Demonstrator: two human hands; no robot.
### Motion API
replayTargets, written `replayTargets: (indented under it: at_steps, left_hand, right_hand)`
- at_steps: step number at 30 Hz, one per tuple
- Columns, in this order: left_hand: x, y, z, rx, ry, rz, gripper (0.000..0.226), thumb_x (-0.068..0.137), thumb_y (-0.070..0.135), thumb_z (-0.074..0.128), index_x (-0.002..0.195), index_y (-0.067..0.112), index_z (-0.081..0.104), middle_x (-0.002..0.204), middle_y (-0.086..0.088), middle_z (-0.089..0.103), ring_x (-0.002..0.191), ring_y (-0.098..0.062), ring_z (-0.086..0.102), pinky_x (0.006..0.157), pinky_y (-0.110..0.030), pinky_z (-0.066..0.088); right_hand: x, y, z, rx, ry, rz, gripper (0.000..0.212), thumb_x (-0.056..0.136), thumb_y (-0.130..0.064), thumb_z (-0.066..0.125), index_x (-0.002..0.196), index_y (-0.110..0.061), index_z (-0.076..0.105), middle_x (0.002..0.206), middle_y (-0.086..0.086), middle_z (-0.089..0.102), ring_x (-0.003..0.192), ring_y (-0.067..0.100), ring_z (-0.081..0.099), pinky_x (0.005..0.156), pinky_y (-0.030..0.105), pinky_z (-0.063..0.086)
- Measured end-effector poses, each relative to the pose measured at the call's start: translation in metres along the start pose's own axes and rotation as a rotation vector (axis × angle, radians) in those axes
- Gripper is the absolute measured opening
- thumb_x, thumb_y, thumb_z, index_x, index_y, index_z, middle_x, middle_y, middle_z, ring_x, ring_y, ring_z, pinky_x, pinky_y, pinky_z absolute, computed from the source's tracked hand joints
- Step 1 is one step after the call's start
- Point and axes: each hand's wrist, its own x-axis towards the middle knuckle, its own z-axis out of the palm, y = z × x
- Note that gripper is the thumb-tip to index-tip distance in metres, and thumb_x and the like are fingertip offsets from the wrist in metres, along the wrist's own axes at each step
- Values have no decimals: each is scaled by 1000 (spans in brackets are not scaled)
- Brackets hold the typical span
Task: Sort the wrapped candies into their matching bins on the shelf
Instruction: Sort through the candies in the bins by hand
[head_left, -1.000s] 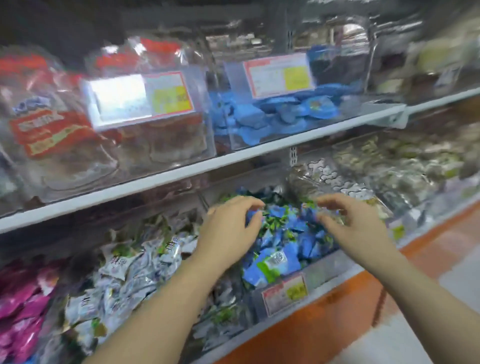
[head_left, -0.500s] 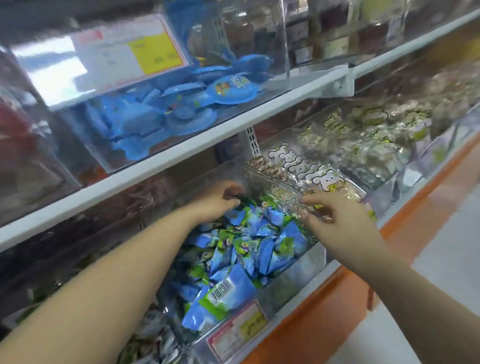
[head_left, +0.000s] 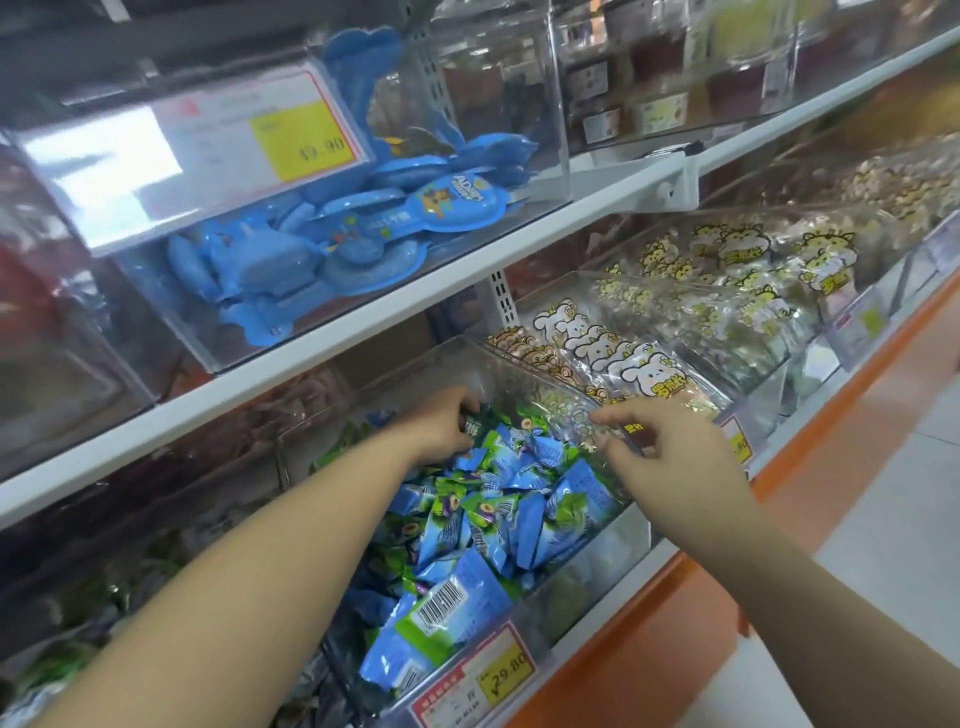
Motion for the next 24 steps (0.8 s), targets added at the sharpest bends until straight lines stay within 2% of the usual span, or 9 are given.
replayTargets:
  at_steps: [3, 6, 10, 12, 14, 16, 20, 21, 24]
  left_hand:
    - [-2, -5, 1, -41, 49, 13, 28, 86, 12, 66, 104, 24, 48, 99, 3, 50, 68, -3, 48, 50, -13, 35]
    - [-5, -7, 1, -75, 58, 30, 29, 86, 13, 66, 109, 23, 51, 105, 3, 50, 87, -11, 51, 63, -23, 38]
    - [-12, -4, -5, -156, 138, 49, 26, 87, 6, 61, 102, 24, 50, 107, 0, 54, 78, -9, 51, 52, -13, 39]
    - [-21, -3, -12, -246, 241, 61, 27, 88, 3, 58, 101, 25, 49, 111, 0, 56, 78, -8, 51, 51, -7, 39]
    - [-38, -5, -21, -299, 365, 46, 26, 89, 8, 58, 102, 30, 51, 111, 7, 56, 76, -5, 52, 54, -11, 38]
    - [-61, -12, -29, -320, 476, 27, 28, 88, 14, 60, 103, 36, 52, 110, 9, 59, 81, -9, 56, 66, -21, 39]
    - [-129, -32, -39, -442, 595, 91, 32, 88, 6, 60, 107, 32, 53, 107, 7, 58, 99, -16, 56, 75, -15, 39]
    - [-147, -38, -40, -440, 607, 77, 32, 90, 8, 59, 108, 33, 51, 104, 8, 58, 96, -18, 57, 73, -13, 40]
    - [-194, -68, -42, -374, 629, -67, 29, 92, 23, 58, 112, 42, 49, 88, -5, 63, 79, -27, 59, 60, -23, 41]
  right_hand:
    - [-1, -1, 0, 3, -13, 9, 18, 89, -26, 59, 105, -31, 67, 103, -11, 58, 85, 10, 54, 70, 26, 40]
    - [-1, -3, -2, -6, -14, 26, 18, 90, -26, 58, 105, -32, 67, 101, -9, 58, 81, 9, 54, 67, 26, 38]
    - [-3, -7, -1, -16, -18, 38, 19, 90, -25, 58, 107, -30, 66, 104, -6, 61, 78, 15, 60, 66, 27, 43]
    - [-4, -10, 1, -24, -6, 12, 22, 89, -23, 58, 110, -27, 65, 114, -4, 58, 90, 18, 58, 73, 25, 40]
    - [-7, -16, 3, -71, 41, -47, 22, 88, -21, 59, 109, -26, 65, 119, -5, 53, 102, 16, 48, 80, 24, 31]
    - [-12, -27, 7, -89, 85, -136, 20, 87, -21, 60, 106, -25, 67, 112, -8, 51, 111, 17, 45, 90, 30, 33]
    - [-33, -56, 23, -59, -31, -284, 18, 88, -21, 60, 105, -25, 66, 106, -12, 54, 110, 14, 49, 99, 36, 36]
    - [-39, -63, 28, -42, -94, -306, 18, 89, -21, 59, 106, -25, 66, 106, -12, 55, 108, 12, 51, 98, 34, 38]
    - [-60, -83, 46, -40, -287, -365, 22, 93, -25, 55, 114, -28, 63, 112, -14, 57, 90, -2, 54, 81, 11, 39]
